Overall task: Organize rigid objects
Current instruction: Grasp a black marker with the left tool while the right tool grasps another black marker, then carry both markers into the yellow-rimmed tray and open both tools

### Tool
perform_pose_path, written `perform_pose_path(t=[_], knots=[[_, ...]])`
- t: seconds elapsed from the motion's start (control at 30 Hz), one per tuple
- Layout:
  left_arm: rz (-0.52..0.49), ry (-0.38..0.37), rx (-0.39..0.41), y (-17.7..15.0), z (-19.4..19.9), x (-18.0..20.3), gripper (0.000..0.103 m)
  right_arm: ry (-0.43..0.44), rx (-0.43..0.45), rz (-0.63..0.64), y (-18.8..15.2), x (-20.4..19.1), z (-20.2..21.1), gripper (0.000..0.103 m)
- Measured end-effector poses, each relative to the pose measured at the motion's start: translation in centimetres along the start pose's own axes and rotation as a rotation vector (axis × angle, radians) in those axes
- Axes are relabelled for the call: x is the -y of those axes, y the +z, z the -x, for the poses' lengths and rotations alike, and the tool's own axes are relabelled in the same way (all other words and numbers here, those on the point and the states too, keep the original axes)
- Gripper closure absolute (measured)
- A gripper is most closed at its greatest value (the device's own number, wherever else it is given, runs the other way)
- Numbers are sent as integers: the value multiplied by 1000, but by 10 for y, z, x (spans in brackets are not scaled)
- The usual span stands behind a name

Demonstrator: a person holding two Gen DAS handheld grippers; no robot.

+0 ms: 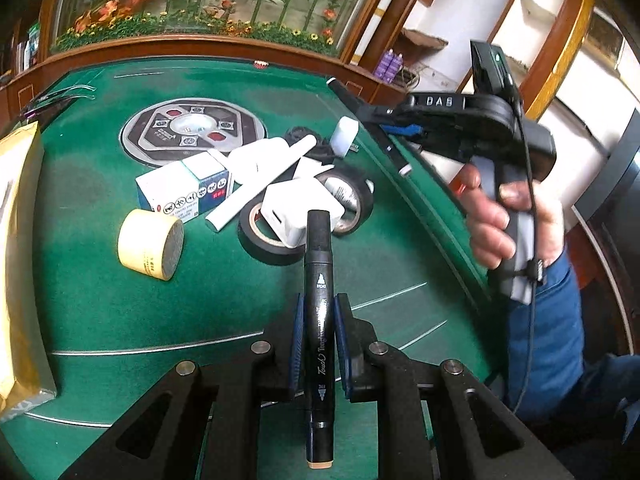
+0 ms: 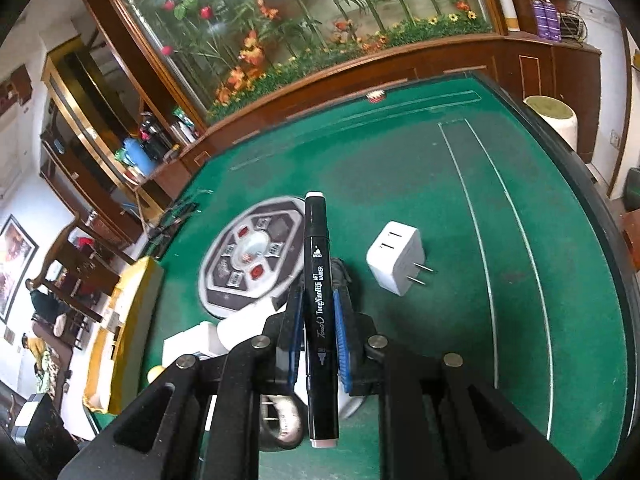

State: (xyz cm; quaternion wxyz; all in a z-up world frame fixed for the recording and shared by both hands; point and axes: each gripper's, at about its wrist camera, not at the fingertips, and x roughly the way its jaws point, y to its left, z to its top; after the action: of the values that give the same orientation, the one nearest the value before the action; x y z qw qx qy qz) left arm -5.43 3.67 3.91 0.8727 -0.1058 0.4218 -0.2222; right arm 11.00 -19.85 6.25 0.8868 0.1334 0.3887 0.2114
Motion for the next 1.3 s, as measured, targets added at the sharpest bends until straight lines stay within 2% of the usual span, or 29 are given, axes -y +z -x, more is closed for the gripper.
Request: perform_pose_path(t=[0.17,0.33,0.77,0.97,1.3], knots=[[32,-13,53,4,19,-9,88,63,-12,-9,-7,-19,0,89],[68,-13,116,8,45,-23,88,124,-16,35,-22,-55,7,89],[202,63,301,10,119,-92,88,233,-119,167,-54,-163,-9,89],[268,112,350,1,140,-127,88,287,-171,212,-68,-205,-22,88],[380,210,385,-19,165,-188,88,316,-212,310,-82,-283,-47,88]])
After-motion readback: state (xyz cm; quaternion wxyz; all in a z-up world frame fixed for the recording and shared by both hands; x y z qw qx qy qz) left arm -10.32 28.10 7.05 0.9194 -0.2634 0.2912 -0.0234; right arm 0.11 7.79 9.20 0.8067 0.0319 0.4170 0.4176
